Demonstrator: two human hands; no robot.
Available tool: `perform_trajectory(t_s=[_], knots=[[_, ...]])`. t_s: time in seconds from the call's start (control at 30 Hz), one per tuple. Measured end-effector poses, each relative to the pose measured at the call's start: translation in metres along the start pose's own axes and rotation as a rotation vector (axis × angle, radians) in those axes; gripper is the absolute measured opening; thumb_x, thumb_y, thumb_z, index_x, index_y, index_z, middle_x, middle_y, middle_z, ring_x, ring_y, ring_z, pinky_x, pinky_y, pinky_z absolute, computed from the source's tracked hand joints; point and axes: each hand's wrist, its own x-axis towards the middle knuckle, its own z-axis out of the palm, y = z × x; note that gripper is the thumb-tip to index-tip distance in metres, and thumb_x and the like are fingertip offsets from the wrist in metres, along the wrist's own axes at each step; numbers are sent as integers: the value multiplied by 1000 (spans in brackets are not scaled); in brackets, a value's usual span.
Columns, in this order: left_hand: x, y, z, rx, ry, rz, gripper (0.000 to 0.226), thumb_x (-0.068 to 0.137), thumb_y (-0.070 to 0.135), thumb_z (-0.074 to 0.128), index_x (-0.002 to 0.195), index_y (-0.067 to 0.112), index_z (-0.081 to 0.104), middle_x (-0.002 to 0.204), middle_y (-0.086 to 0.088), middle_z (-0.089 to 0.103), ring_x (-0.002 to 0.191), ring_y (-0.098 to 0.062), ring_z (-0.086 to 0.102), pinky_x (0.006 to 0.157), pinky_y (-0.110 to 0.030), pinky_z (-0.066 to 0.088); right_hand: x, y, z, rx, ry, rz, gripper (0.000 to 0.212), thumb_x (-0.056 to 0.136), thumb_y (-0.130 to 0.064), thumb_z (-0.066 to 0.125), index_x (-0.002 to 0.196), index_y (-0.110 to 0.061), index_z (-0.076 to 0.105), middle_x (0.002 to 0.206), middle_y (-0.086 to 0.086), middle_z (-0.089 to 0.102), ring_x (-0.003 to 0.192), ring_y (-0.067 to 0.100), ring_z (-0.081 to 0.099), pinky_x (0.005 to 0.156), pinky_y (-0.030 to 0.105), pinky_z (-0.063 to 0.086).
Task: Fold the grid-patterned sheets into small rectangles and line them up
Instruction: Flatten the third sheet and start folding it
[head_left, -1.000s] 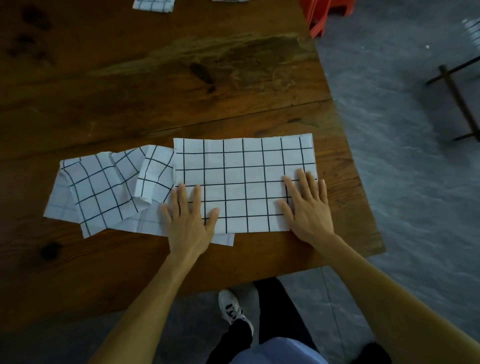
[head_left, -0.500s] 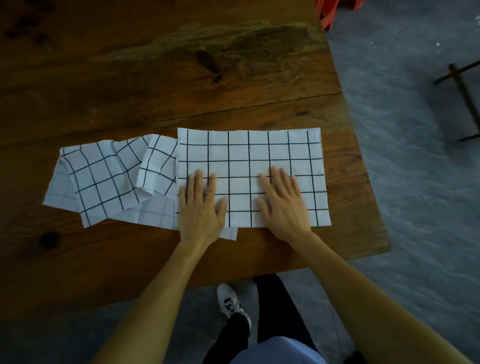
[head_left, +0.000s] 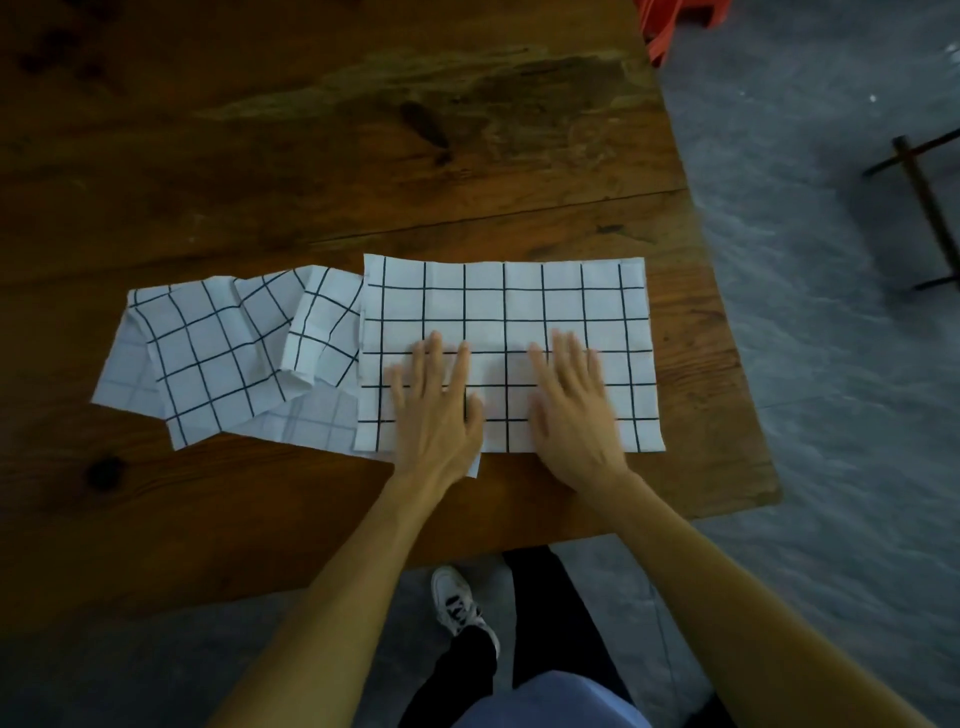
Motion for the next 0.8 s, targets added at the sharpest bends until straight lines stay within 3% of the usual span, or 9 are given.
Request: perform_trajectory(t_s=[0.07, 0.17, 0.47, 0.57, 0.63, 0.8], knots=[[0, 2, 8, 48, -21, 28, 63, 100, 44, 22, 150, 24, -9, 159, -10, -13, 145, -25, -15, 118, -50, -5, 13, -29, 12, 95, -92, -80, 61, 99, -38, 21, 154, -18, 5, 158, 8, -11, 147, 23, -15, 119, 38, -10], [-2, -13, 10, 77, 12, 32, 62, 97, 49, 8, 152, 23, -4, 159, -10, -10, 146, -25, -12, 119, -46, -2, 14, -24, 26, 22, -121, -76, 59, 101, -44, 11, 154, -18, 7, 161, 8, -5, 148, 24, -13, 122, 43, -1], [-6, -20, -3, 49, -69, 15, 65, 92, 52, -1, 149, 25, -13, 157, -10, -17, 145, -26, -16, 118, -49, -3, -17, 39, 5, -3, -151, 87, 68, 96, -62, 7, 153, -28, -6, 159, 1, -21, 146, 16, -24, 118, 32, -16], [-17, -17, -12, 9, -28, 180, 63, 94, 49, 23, 149, 19, 20, 159, -11, 4, 147, -28, 0, 118, -49, 2, -16, 39, 5, -4, -139, 80, 69, 95, -63, 6, 154, -28, -4, 158, 0, -20, 145, 16, -23, 114, 27, -22], [-27, -13, -14, -16, -24, 356, 50, 92, 43, 41, 134, 16, 44, 155, -12, 23, 145, -27, 14, 118, -51, 9, -16, 39, 5, 4, -126, 78, 69, 95, -62, 8, 154, -28, -2, 158, 0, -18, 146, 16, -23, 113, 25, -24], [-26, -12, -9, 51, 64, 537, 26, 83, 34, 64, 98, 13, 66, 128, -13, 56, 131, -29, 42, 112, -48, 21, -15, 40, 8, 36, -99, 90, 69, 95, -61, 11, 154, -28, 1, 158, 0, -15, 147, 17, -19, 115, 28, -19]])
